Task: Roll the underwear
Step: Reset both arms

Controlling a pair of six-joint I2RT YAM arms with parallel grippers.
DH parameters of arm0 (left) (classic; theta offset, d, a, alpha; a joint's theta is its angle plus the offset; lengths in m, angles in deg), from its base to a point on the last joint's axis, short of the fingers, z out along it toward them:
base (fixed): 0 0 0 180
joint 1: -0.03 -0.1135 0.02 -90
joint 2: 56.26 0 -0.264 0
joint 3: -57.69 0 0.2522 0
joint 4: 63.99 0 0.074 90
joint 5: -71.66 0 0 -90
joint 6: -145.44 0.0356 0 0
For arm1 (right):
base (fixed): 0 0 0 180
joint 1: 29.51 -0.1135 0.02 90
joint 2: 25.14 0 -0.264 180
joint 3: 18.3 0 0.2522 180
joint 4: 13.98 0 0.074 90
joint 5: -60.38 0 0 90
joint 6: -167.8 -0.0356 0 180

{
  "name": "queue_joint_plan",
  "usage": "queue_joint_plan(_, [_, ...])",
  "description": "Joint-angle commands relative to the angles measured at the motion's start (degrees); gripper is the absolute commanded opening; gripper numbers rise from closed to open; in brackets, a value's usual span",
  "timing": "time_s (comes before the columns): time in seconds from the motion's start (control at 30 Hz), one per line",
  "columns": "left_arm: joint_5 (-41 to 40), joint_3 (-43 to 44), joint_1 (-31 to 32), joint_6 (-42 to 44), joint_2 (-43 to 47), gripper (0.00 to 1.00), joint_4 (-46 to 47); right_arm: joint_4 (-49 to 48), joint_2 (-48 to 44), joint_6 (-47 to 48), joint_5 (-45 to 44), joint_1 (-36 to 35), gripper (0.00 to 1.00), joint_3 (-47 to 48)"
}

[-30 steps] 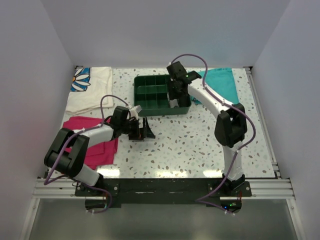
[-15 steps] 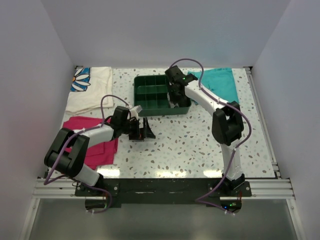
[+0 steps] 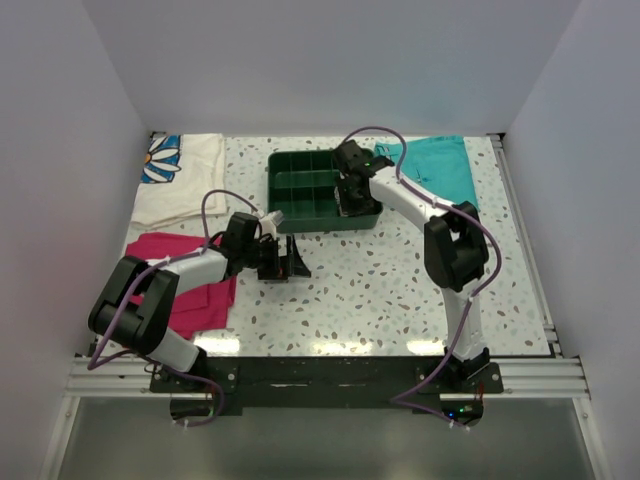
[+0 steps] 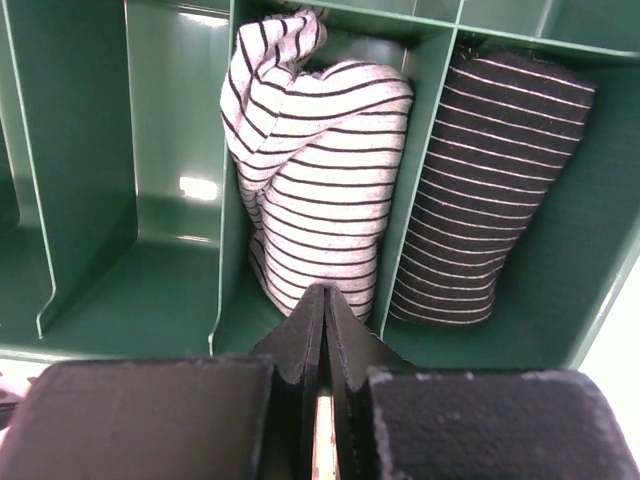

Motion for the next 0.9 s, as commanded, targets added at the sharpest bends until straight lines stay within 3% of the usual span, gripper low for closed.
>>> queue_joint_plan(0.0, [-0.9,0.8,0.4,2.0,0.7,1.00,-1.0,-1.8,-3.7,-0.3,-1.3,0.2,0.03,2.5])
queue_joint_plan(0.87, [-1.7,0.6,0.4,2.1,0.9,1.00,-1.2,-9.1,10.4,1.4,2.8,1.1,0.05,12.8])
